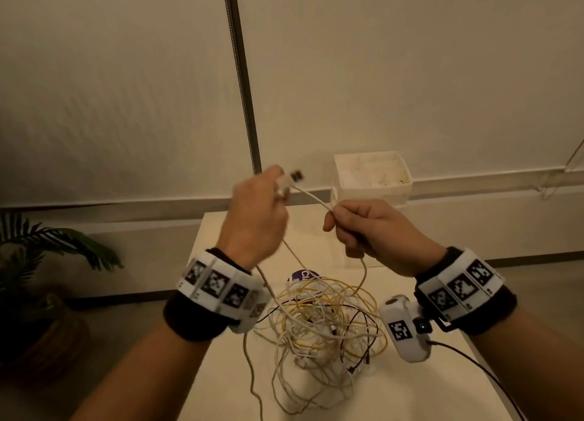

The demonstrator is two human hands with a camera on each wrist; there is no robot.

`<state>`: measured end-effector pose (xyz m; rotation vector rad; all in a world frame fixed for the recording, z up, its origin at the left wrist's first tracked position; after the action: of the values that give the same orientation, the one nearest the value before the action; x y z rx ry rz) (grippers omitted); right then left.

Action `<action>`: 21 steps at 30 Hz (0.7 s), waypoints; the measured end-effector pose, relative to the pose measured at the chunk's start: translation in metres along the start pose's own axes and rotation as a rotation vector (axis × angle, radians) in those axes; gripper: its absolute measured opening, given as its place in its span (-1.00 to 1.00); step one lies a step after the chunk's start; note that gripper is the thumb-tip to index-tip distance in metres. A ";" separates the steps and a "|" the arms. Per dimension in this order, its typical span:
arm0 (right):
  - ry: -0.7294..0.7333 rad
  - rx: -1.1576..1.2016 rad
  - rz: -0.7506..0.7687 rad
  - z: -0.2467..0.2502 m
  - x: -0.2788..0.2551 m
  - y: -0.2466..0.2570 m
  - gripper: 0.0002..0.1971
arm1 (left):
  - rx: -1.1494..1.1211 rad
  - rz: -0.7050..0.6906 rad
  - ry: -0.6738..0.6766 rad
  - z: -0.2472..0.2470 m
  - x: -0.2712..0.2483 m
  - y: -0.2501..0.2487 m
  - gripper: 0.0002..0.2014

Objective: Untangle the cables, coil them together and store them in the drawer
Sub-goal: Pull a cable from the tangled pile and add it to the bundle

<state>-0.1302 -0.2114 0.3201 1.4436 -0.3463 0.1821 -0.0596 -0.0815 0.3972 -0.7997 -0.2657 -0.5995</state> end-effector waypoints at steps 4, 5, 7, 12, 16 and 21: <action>0.045 -0.047 -0.024 -0.009 -0.027 -0.043 -0.72 | -0.133 0.226 -0.343 0.074 0.027 0.036 -0.77; 0.036 -0.088 -0.047 -0.009 -0.033 -0.056 -0.72 | -0.150 0.273 -0.403 0.089 0.029 0.044 -0.78; -0.018 -0.132 -0.087 -0.005 -0.041 -0.074 -0.70 | -0.116 0.285 -0.441 0.104 0.028 0.047 -0.79; -0.120 0.006 -0.099 -0.006 -0.023 -0.058 -0.69 | 0.134 -0.158 0.013 0.030 -0.005 -0.015 -0.09; -0.063 0.114 -0.076 -0.020 -0.011 -0.016 -0.72 | 0.279 -0.218 0.399 -0.043 -0.037 -0.021 -0.32; 0.000 0.209 -0.006 -0.016 -0.029 0.006 -0.73 | 0.077 -0.153 0.083 -0.001 -0.016 -0.004 -0.79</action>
<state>-0.1570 -0.1928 0.3144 1.6510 -0.3304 0.2189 -0.0745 -0.0784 0.3916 -0.6825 -0.2733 -0.7602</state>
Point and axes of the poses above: each hand's wrist, its own x-axis towards the middle knuckle, its own z-axis out of the back of the hand, y = z × x, the point moved 9 cm from there along x, towards the middle knuckle, and after that the axes turned 14 degrees about z, right-handed, at the moved point
